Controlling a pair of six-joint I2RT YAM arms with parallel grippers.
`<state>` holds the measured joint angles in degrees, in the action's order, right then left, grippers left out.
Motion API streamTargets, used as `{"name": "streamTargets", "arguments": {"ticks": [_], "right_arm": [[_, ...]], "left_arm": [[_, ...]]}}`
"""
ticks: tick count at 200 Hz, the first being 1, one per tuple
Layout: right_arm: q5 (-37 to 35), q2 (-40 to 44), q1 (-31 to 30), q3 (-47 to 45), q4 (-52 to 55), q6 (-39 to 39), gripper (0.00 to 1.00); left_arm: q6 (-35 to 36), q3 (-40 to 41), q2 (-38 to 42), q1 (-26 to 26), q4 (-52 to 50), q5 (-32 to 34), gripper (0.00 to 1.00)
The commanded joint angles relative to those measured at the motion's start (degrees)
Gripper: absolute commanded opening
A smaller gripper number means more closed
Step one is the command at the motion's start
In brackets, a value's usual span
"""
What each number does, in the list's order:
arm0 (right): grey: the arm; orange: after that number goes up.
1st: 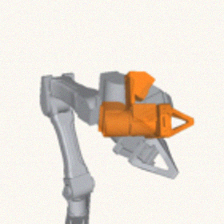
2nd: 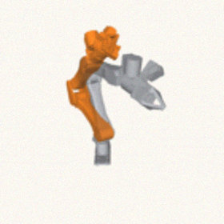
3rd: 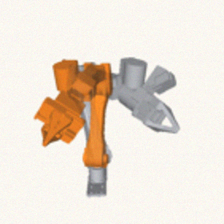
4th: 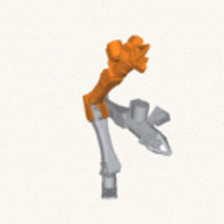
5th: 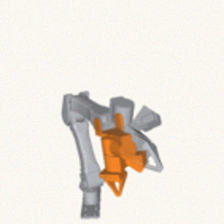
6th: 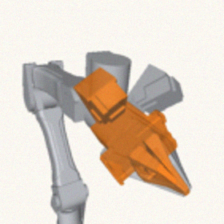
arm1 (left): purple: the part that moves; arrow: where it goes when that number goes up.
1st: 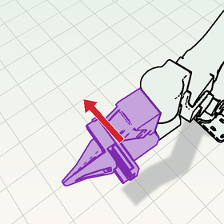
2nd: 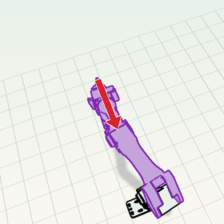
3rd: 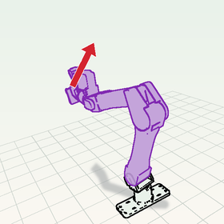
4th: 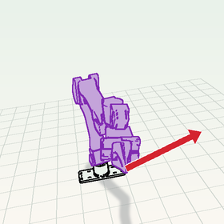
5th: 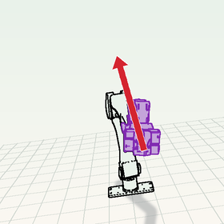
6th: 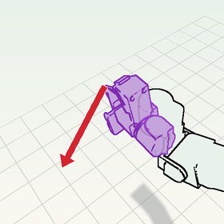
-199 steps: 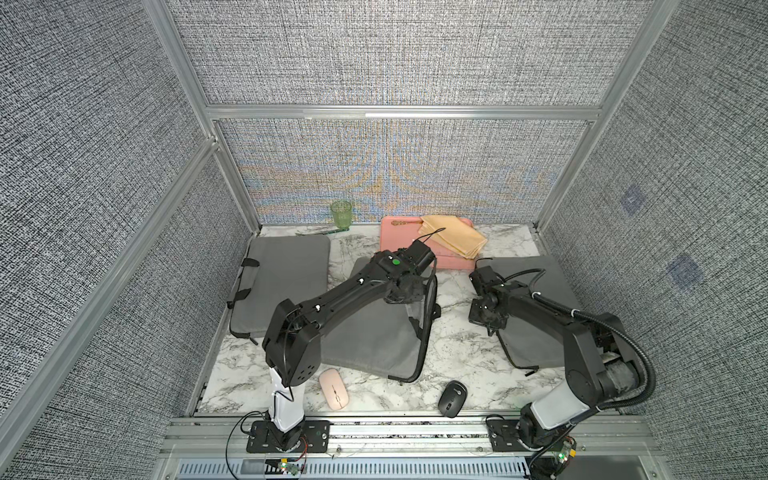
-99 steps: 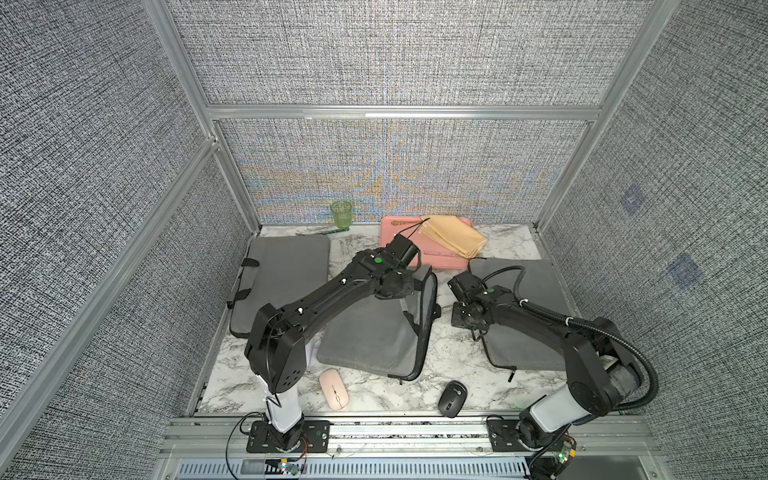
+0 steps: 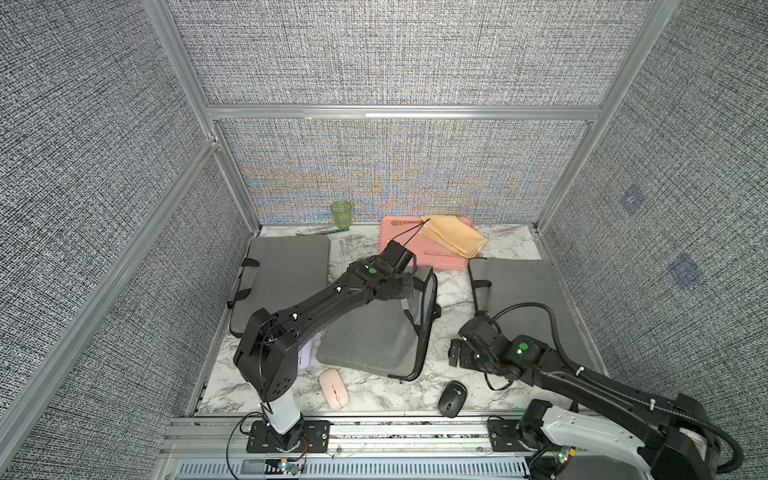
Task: Put the mouse into the laptop bag
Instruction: Pick up the mouse from the center of the board.
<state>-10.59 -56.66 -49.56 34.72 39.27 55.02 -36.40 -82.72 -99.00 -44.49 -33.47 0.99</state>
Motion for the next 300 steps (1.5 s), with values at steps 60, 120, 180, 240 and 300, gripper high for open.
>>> {"name": "streamTargets", "arguments": {"ticks": [60, 120, 180, 240, 300], "right_arm": [[-1.1, -1.0, -19.4, -2.3, 1.5, 24.3, 0.99], [0.8, -4.3, -20.7, -5.5, -4.6, 27.0, 0.99], [1.8, -19.0, -21.7, 3.2, -8.3, 19.0, 0.87], [-7.5, -35.3, -27.5, 19.2, 6.0, 15.7, 0.82], [-6.4, -38.2, -31.3, 17.8, 4.2, 17.4, 0.83]], "left_arm": [[1.7, -0.1, -0.7, 0.2, 0.9, 2.8, 0.0], [2.0, 1.2, 1.3, 0.2, 1.6, 3.4, 0.0], [1.9, 0.7, 0.6, 0.2, 1.1, 3.9, 0.0], [1.8, 0.9, 0.8, 0.2, 1.2, 3.5, 0.0], [1.7, 0.7, 0.4, 0.2, 1.0, 3.6, 0.0]]}}
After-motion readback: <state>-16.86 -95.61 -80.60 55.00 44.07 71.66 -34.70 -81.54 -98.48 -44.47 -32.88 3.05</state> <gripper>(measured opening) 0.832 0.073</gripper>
